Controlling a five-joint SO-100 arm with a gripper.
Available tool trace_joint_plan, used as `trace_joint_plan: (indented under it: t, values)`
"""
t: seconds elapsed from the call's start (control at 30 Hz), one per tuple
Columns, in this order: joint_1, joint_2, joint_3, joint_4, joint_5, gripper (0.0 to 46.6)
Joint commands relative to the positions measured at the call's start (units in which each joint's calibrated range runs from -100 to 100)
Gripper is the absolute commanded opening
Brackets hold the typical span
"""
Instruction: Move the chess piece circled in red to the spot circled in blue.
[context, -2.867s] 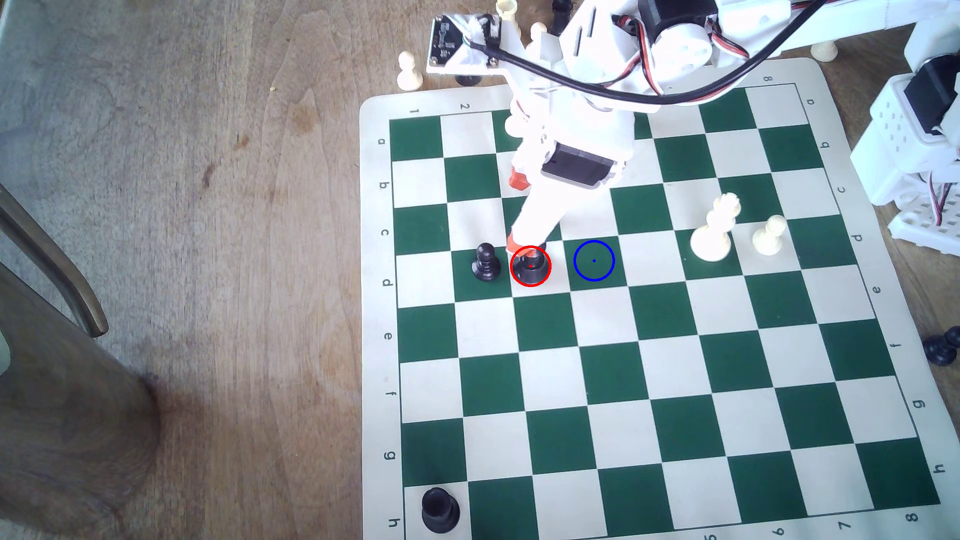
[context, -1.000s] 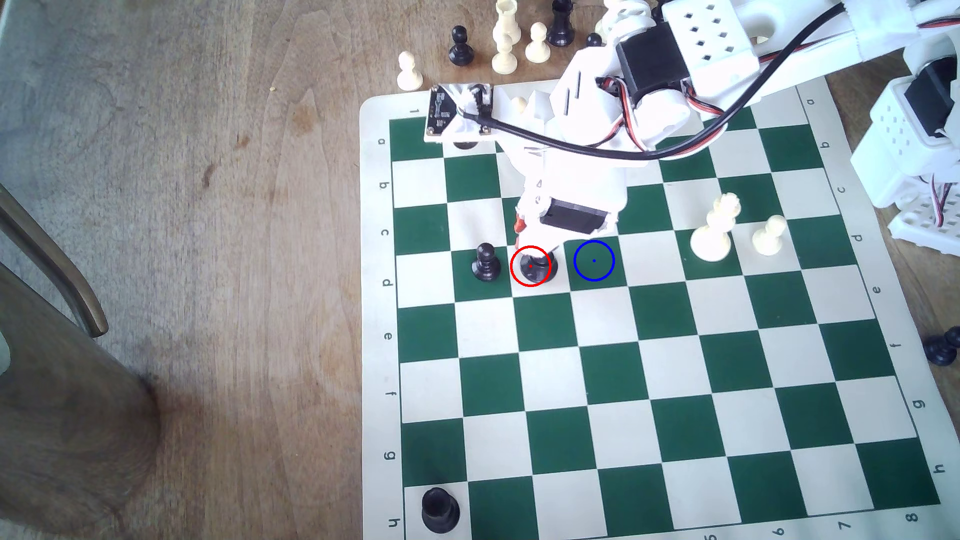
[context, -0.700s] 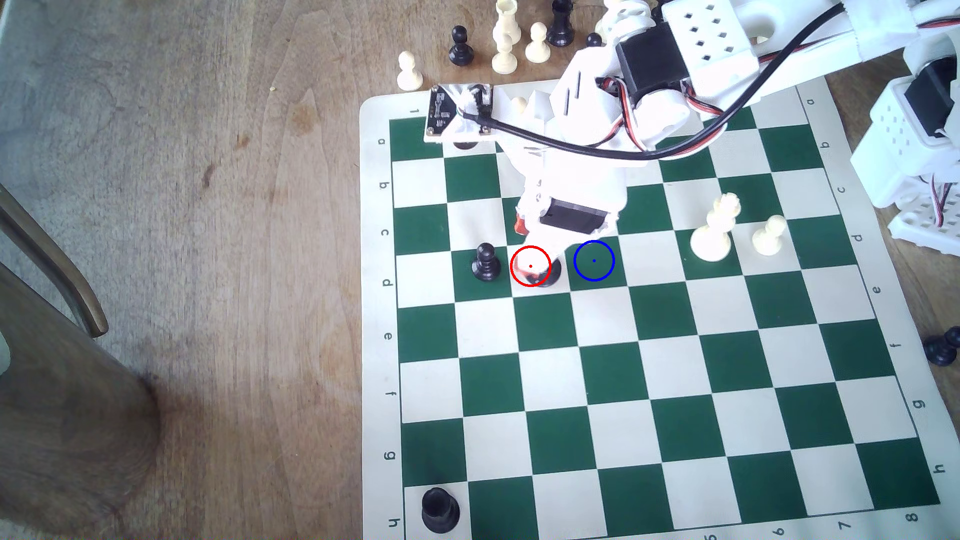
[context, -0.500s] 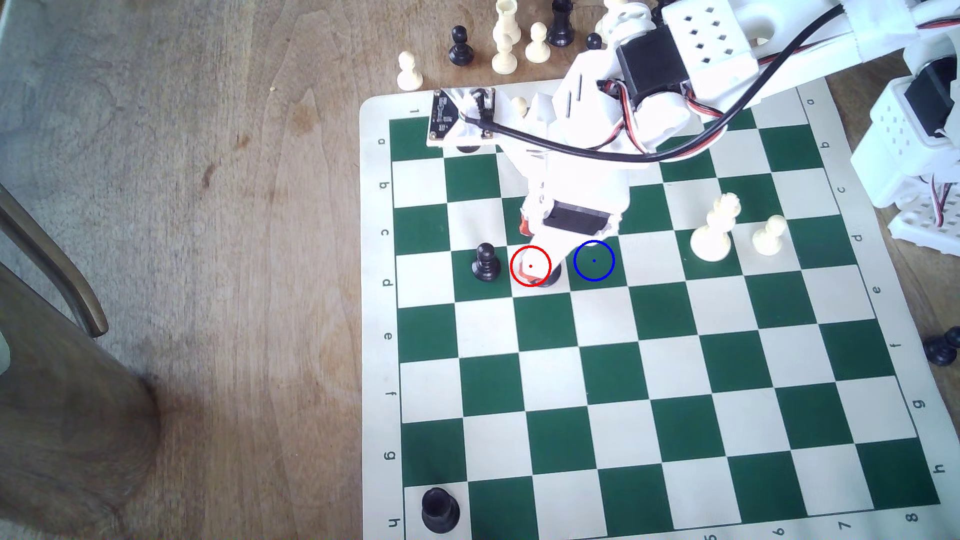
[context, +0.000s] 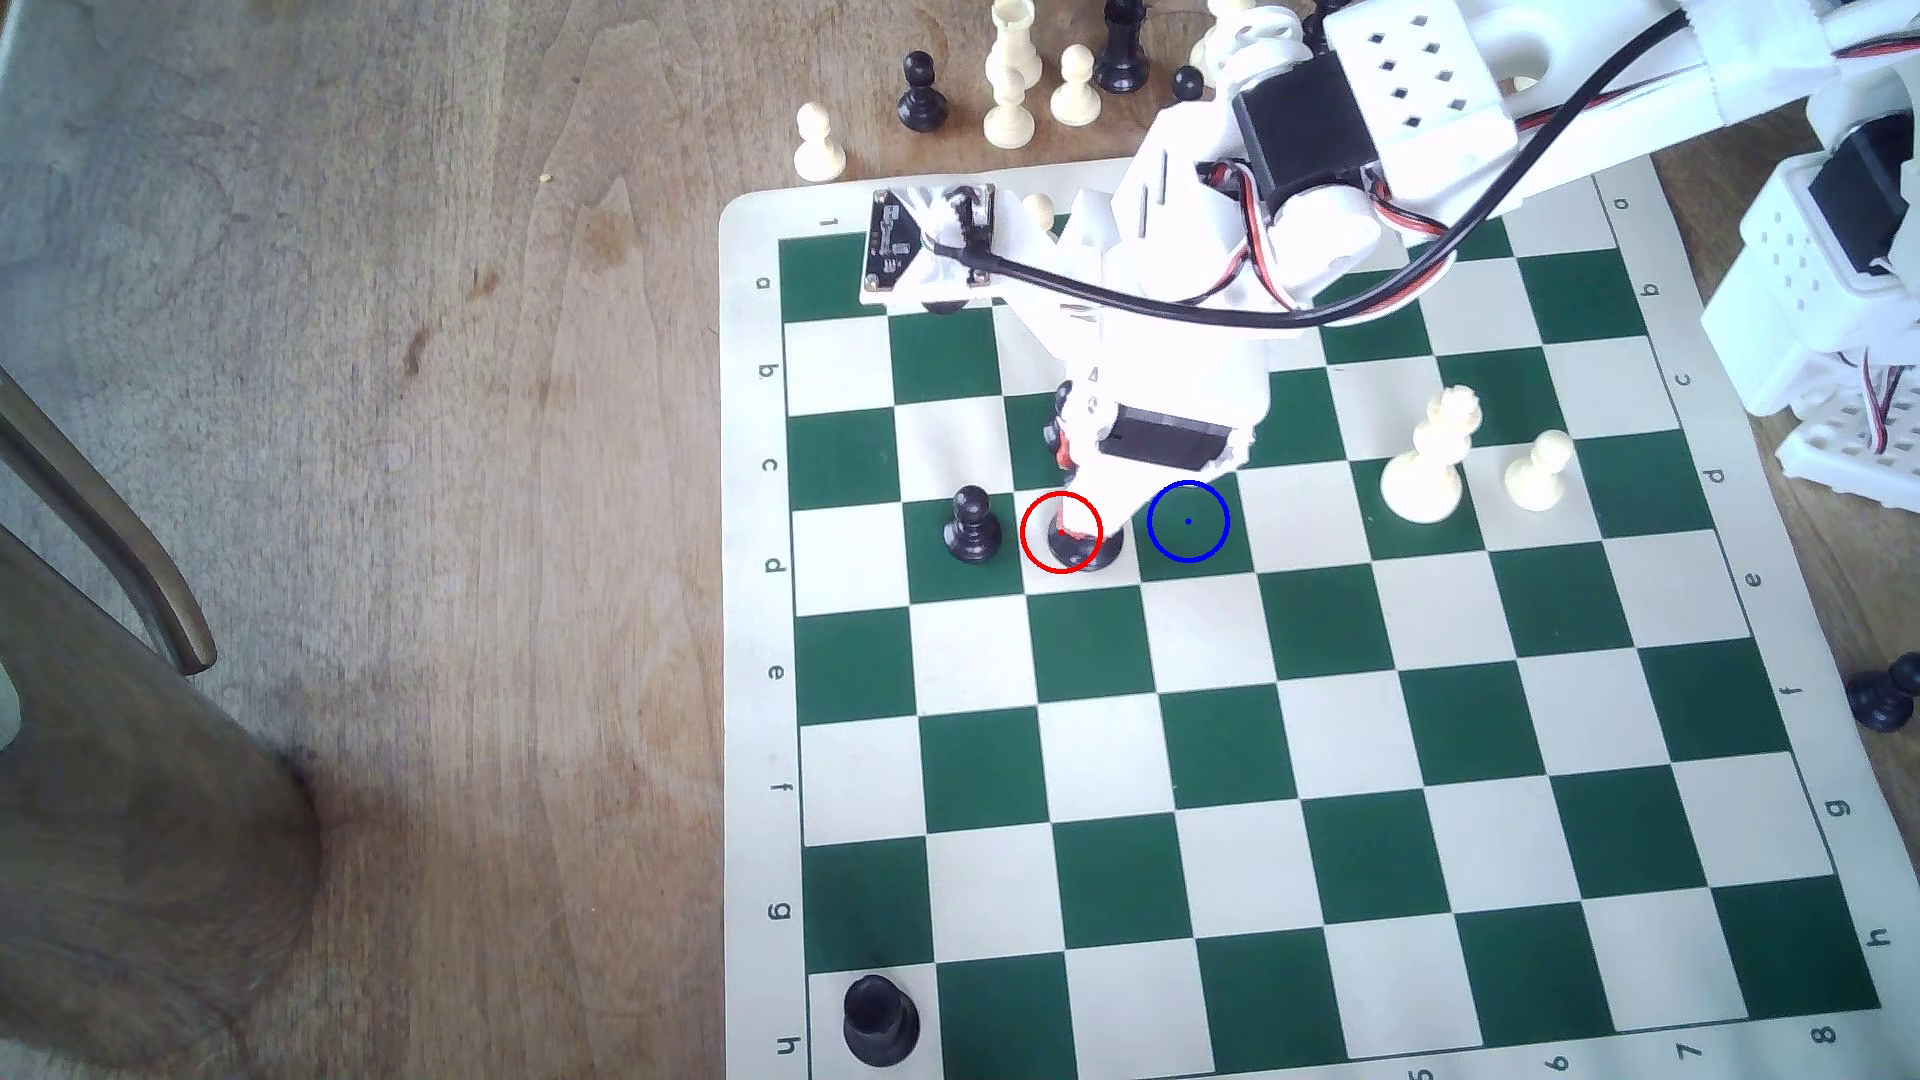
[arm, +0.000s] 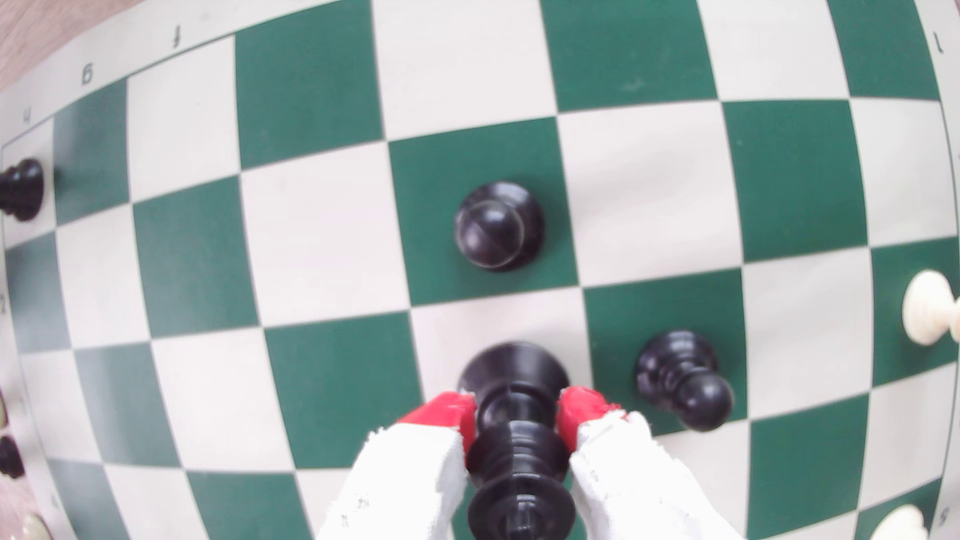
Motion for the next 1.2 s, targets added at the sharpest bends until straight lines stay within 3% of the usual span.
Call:
trace_joint_plan:
  t: [0.0, 0.4, 0.87, 1.17]
  values:
    - [0.2, -1.6, -1.2, 0.1, 0.3, 7.8]
    - [0.1, -1.7, -2.0, 0.6, 0.3, 7.3]
    - [-2.2, -12.0, -8.1, 9.3, 0.0, 6.1]
    - [-2.3, -19.3, 2.3, 8.4, 0.3, 5.7]
